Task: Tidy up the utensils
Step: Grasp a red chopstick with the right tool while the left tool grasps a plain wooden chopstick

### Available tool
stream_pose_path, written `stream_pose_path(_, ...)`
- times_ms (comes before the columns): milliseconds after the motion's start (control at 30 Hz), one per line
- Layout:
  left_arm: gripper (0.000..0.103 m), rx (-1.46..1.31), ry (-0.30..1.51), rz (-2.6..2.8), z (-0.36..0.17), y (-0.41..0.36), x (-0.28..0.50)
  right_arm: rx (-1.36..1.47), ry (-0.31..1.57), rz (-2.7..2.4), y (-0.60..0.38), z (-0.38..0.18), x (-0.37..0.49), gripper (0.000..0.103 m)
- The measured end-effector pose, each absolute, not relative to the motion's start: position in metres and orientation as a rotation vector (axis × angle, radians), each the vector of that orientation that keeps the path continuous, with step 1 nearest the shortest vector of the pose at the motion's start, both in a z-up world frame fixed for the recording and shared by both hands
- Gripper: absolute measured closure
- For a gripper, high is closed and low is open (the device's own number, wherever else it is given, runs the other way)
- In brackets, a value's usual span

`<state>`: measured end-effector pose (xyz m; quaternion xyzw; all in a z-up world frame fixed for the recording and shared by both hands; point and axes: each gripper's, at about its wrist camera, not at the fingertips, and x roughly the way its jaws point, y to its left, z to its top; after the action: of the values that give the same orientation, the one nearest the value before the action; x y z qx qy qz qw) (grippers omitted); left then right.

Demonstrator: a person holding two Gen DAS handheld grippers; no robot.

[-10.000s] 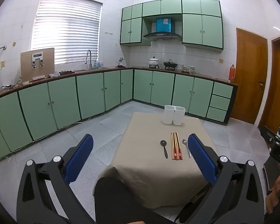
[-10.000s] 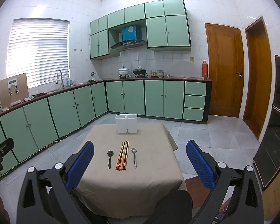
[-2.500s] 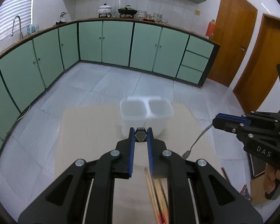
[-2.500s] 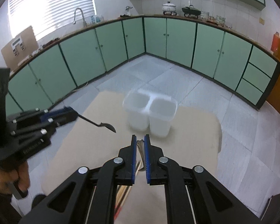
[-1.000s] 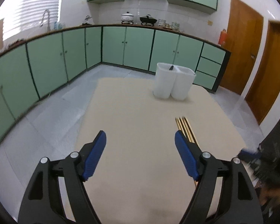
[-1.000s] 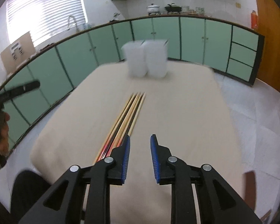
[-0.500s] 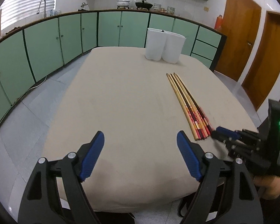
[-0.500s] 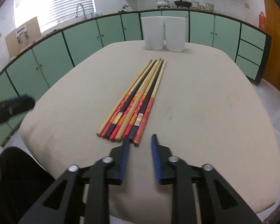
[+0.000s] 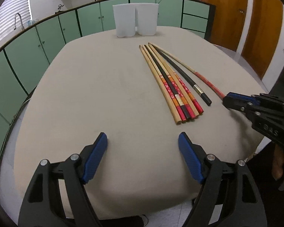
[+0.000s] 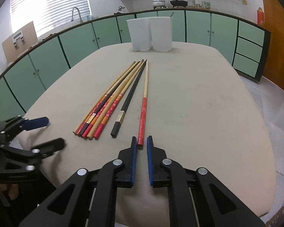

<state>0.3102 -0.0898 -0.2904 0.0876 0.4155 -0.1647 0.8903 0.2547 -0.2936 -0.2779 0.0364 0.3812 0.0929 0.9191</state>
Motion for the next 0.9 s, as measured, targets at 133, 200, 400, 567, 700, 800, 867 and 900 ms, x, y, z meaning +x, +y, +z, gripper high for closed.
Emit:
stream_pose_path(133, 0.027, 0.166, 0.861, -0.334, -0.290, -0.095, 0.318, 0.086, 0.784, 0.196, -0.295, -0.279, 0.256, 0.091)
stream_pose_path(200, 0.027, 0.157, 0.860, -0.327, -0.291, -0.097, 0.322, 0.092, 0.785, 0.196, -0.296, -0.279, 0.257, 0.091)
stream_pose_path(400, 0.040, 0.123, 0.837, -0.310, -0.290, -0.098, 0.324, 0.087, 0.781, 0.193, -0.293, -0.279, 0.256, 0.089)
stream_pose_path(567, 0.051, 0.085, 0.844, -0.309, -0.288, -0.090, 0.326, 0.100, 0.778, 0.183, -0.295, -0.279, 0.257, 0.091)
stream_pose_path(700, 0.050, 0.118, 0.826, -0.337, -0.287, -0.098, 0.324, 0.089, 0.778, 0.182, -0.292, -0.279, 0.258, 0.090)
stream_pose_path(800, 0.048, 0.117, 0.826, -0.322, -0.289, -0.100, 0.330, 0.091, 0.777, 0.182, -0.291, -0.279, 0.259, 0.090)
stream_pose_path(867, 0.049, 0.105, 0.822, -0.316, -0.289, -0.099, 0.334, 0.088, 0.773, 0.181, -0.290, -0.279, 0.260, 0.090)
stream_pose_path(900, 0.054, 0.098, 0.819, -0.316, -0.289, -0.099, 0.336, 0.087, 0.772, 0.180, -0.290, -0.279, 0.260, 0.089)
